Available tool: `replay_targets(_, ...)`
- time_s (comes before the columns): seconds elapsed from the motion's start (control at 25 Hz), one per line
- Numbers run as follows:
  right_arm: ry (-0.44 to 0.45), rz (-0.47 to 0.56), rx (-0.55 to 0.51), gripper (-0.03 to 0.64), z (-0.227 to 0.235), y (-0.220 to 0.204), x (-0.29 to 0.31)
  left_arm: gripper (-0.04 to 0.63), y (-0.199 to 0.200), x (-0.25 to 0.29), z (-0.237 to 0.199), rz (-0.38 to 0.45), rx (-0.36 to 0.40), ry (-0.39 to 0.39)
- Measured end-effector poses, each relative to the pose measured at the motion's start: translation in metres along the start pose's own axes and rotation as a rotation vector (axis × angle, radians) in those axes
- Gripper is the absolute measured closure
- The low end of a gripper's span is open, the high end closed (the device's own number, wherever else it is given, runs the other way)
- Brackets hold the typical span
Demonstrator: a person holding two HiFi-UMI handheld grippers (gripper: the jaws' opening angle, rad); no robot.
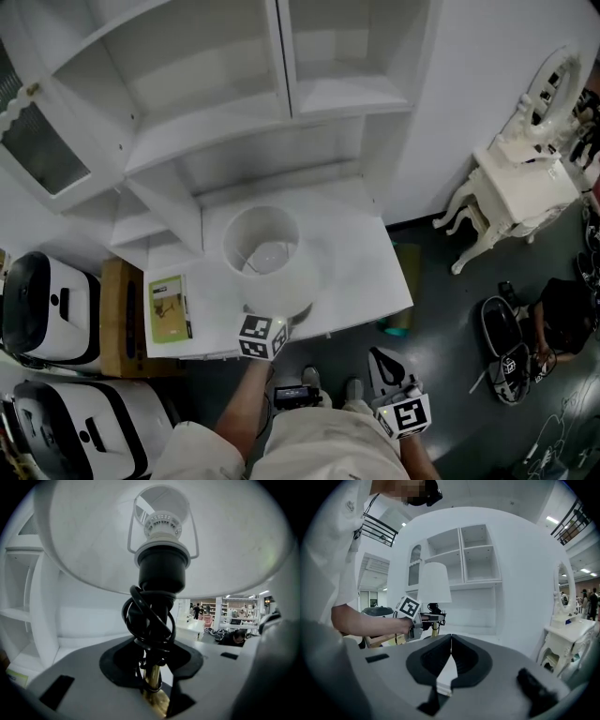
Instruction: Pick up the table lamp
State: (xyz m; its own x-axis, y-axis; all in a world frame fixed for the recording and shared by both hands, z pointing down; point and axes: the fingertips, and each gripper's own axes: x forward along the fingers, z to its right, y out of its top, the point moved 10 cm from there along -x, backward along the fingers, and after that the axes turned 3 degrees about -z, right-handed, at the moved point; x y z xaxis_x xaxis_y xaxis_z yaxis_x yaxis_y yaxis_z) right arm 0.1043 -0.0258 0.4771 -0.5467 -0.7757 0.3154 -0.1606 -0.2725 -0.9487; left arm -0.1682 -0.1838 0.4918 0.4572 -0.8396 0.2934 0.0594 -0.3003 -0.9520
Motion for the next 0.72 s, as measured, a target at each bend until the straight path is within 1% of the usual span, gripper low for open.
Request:
replay_targets(0.16, 0.025, 0.019, -0.006, 0.603, 0.005, -0.003, -0.006, 0.457, 0.013, -0.025, 0.014, 0.020, -0.013, -0.003)
replay_targets(0.4, 0.085, 0.039, -0.020, 0.604, 0.013, 0.000, -0.009, 0.457, 0.029, -0.059, 0.040, 0.036, -0.004, 0.014)
replay_targets(0.72, 0.187, 0.052, -0.055, 0.603, 0.020, -0.007, -0.022, 0.457, 0.028, -0.104, 0.078, 0.047, -0.026, 0.072)
